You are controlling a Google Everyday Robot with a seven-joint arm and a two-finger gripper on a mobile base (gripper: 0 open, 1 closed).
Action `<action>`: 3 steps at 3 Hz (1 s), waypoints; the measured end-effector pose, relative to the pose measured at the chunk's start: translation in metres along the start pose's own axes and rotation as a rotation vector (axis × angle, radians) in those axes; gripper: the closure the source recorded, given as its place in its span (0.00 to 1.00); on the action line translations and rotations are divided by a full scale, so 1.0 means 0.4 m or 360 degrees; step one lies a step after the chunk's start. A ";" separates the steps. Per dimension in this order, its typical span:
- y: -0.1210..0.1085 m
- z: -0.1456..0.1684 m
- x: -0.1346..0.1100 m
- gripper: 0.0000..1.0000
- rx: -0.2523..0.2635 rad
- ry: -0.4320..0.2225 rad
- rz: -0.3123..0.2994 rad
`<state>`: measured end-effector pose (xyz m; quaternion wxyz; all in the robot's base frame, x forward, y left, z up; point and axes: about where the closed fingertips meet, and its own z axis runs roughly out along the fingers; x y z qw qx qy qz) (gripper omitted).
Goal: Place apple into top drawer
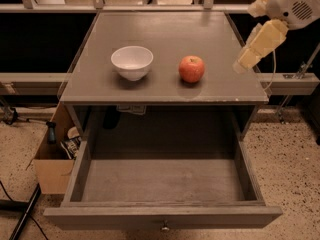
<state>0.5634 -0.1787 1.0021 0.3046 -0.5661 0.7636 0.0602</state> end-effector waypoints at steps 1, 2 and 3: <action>-0.037 0.050 0.034 0.00 -0.0026 -0.0208 0.0270; -0.053 0.130 0.047 0.00 -0.0063 -0.0234 0.0444; -0.053 0.209 0.040 0.00 -0.0083 -0.0117 0.0448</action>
Offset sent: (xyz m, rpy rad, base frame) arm 0.0537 0.0015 -0.0671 0.3112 0.1448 -0.2351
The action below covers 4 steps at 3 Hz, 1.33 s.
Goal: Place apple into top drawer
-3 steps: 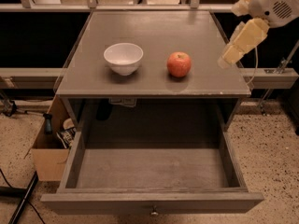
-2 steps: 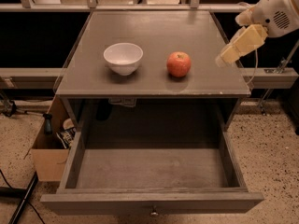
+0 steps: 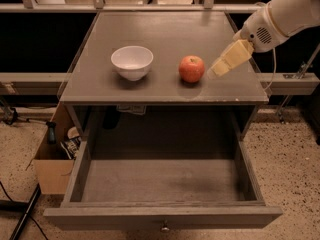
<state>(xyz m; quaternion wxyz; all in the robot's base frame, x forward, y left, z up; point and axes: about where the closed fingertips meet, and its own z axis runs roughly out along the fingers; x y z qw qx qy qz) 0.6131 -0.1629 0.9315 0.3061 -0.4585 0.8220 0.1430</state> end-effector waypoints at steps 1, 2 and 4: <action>-0.018 0.064 -0.013 0.00 -0.0002 0.0083 -0.0015; -0.065 0.158 -0.049 0.00 0.0002 0.0130 -0.0011; -0.051 0.167 -0.052 0.00 -0.0031 0.0119 -0.0029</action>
Offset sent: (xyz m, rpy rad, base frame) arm 0.0609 0.0380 -0.0357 -0.1103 0.0468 0.0035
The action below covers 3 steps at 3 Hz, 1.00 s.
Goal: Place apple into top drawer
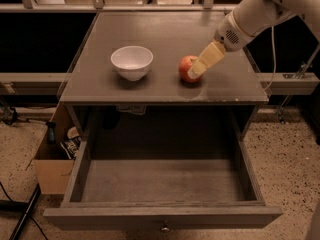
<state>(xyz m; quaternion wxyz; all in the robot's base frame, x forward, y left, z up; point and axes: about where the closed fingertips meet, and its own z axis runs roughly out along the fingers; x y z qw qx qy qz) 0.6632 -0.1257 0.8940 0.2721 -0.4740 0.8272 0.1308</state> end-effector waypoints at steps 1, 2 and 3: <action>0.026 0.024 -0.007 0.00 -0.0053 0.0010 -0.0040; 0.046 0.050 -0.001 0.00 -0.0094 0.0039 -0.0049; 0.060 0.074 -0.003 0.00 -0.0124 0.0061 -0.0062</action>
Offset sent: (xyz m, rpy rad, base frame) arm -0.0155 0.0233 -0.0239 -0.0147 0.0625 0.0735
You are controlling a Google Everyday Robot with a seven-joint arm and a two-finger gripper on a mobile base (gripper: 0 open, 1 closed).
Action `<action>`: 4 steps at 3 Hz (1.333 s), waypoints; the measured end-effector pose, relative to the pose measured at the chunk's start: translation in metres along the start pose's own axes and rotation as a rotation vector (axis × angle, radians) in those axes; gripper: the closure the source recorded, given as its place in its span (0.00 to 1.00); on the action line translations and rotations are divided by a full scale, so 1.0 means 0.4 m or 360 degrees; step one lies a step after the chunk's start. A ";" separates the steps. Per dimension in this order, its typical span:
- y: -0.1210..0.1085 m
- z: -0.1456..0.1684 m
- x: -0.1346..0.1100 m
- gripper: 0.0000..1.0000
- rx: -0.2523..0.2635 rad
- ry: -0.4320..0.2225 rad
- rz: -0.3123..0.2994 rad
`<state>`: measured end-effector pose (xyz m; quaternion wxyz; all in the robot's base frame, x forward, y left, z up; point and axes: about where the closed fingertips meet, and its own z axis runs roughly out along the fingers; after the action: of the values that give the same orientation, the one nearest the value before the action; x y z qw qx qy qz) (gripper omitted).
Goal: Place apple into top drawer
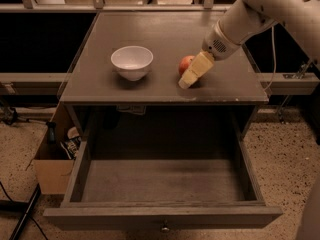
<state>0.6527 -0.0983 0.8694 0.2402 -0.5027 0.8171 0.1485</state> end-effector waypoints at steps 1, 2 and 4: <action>-0.009 0.028 -0.021 0.00 -0.0006 0.0013 -0.0028; -0.035 0.061 -0.050 0.00 0.0005 0.0016 -0.0046; -0.068 0.082 0.000 0.03 0.0030 0.0025 -0.0014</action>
Offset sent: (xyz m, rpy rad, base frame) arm 0.0413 0.0291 -0.0038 -0.0220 -0.0354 0.0296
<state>0.6849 -0.0949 0.8417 0.2393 -0.5051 0.8180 0.1358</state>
